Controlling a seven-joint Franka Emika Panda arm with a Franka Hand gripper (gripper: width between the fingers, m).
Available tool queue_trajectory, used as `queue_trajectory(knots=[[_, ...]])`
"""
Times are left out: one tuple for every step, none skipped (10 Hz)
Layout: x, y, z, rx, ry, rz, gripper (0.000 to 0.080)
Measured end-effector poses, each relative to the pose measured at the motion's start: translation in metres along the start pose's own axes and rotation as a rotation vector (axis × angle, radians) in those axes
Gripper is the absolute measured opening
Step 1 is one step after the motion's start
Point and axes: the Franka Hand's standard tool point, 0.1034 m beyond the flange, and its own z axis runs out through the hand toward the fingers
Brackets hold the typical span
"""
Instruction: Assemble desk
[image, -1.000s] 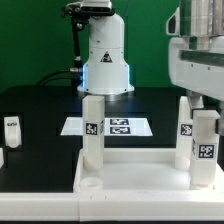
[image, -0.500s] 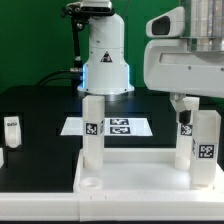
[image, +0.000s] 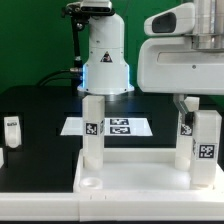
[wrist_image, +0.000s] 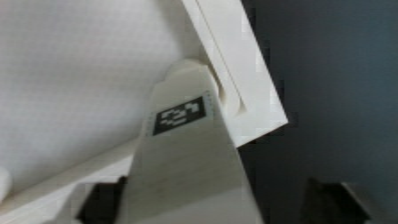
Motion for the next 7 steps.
queue_trajectory(knots=[[-0.0001, 0.0009, 0.0005, -0.003, 0.0, 0.076, 0.0347], [0.001, 0.003, 0.0006, -0.006, 0.0, 0.135, 0.0289], [-0.0003, 0.0038, 0.001, -0.015, -0.007, 0.316, 0.0289], [-0.0027, 0.0036, 0.0009, -0.026, -0.013, 0.511, 0.0289], [-0.0034, 0.0029, 0.0007, -0.028, -0.014, 0.707, 0.0288], [-0.001, 0.0043, 0.0017, 0.01, -0.023, 0.947, 0.0288], [-0.0019, 0.0098, 0.0026, 0.059, -0.04, 1.131, 0.0288]])
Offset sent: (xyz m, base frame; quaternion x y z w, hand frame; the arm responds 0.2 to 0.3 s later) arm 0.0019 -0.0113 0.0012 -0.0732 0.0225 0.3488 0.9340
